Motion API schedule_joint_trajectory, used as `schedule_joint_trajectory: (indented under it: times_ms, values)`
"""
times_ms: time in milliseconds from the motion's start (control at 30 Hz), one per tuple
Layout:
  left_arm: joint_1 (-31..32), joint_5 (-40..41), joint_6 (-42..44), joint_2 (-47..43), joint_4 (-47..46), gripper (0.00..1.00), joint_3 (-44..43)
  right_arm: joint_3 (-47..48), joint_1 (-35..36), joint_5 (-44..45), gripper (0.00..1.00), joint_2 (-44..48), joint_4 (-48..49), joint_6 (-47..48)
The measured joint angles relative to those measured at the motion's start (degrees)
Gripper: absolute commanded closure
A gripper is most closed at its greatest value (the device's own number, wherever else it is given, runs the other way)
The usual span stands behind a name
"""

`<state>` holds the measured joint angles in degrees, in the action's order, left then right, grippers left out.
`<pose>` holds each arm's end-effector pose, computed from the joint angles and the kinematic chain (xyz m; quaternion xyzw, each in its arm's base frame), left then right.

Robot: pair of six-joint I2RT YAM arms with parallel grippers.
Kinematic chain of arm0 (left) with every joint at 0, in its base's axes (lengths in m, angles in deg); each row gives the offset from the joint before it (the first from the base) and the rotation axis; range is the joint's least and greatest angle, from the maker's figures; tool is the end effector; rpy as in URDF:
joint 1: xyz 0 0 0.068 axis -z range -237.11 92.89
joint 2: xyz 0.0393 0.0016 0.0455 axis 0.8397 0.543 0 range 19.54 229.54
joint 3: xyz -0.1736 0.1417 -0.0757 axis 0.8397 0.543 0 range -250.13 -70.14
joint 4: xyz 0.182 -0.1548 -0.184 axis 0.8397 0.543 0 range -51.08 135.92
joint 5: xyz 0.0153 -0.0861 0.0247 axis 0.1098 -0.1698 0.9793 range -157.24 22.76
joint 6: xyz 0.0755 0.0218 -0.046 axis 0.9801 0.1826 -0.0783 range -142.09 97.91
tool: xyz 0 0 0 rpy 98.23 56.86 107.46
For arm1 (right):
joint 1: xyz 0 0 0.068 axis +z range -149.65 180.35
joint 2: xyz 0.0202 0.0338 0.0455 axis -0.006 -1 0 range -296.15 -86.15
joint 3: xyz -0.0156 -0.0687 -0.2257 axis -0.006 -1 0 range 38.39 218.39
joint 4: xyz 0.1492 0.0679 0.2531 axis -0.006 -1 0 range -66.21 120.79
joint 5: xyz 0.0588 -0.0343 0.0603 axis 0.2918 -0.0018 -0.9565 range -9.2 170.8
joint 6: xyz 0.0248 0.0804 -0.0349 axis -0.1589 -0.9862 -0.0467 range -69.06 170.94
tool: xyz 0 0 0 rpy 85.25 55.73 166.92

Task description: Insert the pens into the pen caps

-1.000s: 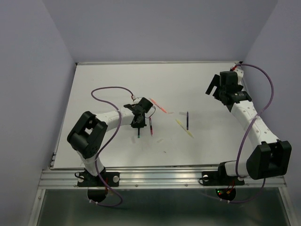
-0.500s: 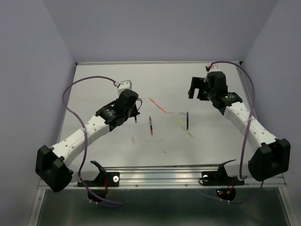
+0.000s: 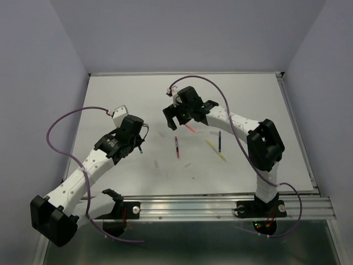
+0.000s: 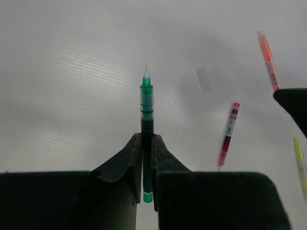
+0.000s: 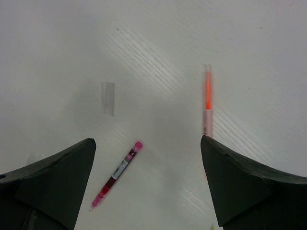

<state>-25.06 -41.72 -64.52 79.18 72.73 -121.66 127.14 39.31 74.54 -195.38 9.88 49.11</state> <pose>0.2800 -0.1339 0.2290 -0.1702 0.8789 -0.0798 0.4384 0.3841 0.3220 0.1801 -0.3111 0.8555 0.1898 0.3679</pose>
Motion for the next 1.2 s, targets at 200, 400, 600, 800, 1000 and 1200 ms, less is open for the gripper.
schedule_joint_trajectory:
  times_ms: [200, 400, 600, 800, 1000, 1200]
  values:
    - [-0.92, -1.62, -1.2, -4.39, 0.66, 1.0, 2.67, 4.22, 6.45, -0.42, 0.21, -9.11, -0.24, 4.17]
    - [-1.2, -2.97, -1.66, -5.42, 0.76, 1.0, 4.74, 10.67, 10.54, 0.68, 0.46, -16.92, -0.94, 5.18]
    - [-1.42, -4.44, -1.64, -7.26, 0.68, 1.0, 5.7, 14.34, 10.78, 4.52, 0.5, -20.48, -0.92, 5.27]
    - [-1.42, -5.27, -1.64, -7.87, 0.57, 1.0, 6.12, 15.69, 10.99, 9.6, 0.57, -21.77, -0.92, 5.05]
    - [-1.42, -5.66, -1.6, -7.85, 0.28, 1.0, 6.12, 15.8, 11.08, 11.67, 0.59, -22.38, -0.92, 4.96]
    - [-1.42, -5.68, -1.6, -7.85, 0.28, 1.0, 6.12, 15.8, 11.82, 12.26, 0.62, -22.56, -0.94, 5.07]
